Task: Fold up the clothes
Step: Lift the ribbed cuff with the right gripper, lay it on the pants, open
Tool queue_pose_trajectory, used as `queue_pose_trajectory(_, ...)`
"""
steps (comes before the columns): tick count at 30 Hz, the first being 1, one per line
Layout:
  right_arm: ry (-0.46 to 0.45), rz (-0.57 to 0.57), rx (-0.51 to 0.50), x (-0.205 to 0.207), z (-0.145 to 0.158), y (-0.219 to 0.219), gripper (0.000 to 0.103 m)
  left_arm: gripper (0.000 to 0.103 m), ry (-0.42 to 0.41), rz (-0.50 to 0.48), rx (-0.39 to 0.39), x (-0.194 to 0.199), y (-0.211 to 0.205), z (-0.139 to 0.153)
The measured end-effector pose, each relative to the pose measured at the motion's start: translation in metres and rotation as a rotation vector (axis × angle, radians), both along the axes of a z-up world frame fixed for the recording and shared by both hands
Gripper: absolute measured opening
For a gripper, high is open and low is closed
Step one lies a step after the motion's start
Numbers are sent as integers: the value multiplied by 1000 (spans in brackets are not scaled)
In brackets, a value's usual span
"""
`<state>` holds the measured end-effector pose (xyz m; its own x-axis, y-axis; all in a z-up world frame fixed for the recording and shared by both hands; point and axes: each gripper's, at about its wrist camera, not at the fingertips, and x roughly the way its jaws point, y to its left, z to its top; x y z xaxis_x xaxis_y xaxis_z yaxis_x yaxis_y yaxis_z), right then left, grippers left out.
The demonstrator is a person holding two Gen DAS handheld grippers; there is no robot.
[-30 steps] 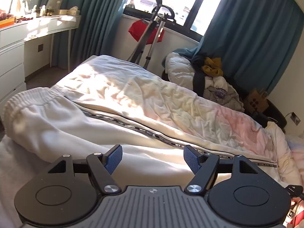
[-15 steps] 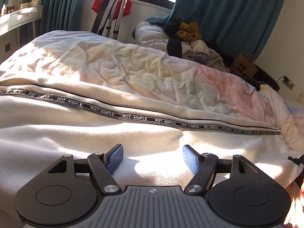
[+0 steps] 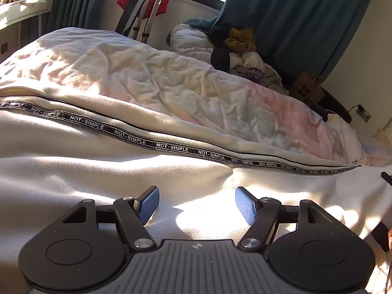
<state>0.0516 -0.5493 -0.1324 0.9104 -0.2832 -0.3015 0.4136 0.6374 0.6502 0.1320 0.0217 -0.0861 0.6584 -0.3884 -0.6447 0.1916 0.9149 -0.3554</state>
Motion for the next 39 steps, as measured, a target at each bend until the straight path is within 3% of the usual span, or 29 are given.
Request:
queue_pose_trajectory(5, -16, 88, -266, 13, 52, 56, 13, 71, -45, 9, -46, -1, 13, 17)
queue_pose_trajectory(9, -33, 160, -449, 22, 89, 105, 14, 71, -73, 32, -131, -2, 26, 29)
queue_pose_trajectory(16, -49, 316, -725, 23, 117, 208, 14, 71, -128, 73, -234, -12, 50, 49)
queue_pose_trajectory(22, 7, 485, -905, 25, 86, 301, 14, 71, -161, 141, -320, -21, 76, 59)
queue_pose_trajectory(26, 75, 642, -908, 29, 35, 344, 14, 71, -155, 161, -355, -19, 88, 59)
queue_pose_trajectory(31, 228, 780, -1006, 24, -26, 389, 14, 71, -119, 119, -377, -14, 86, 51)
queue_pose_trajectory(39, 296, 844, -920, 14, -12, 387, 16, 71, -29, 67, -320, 0, 65, 26)
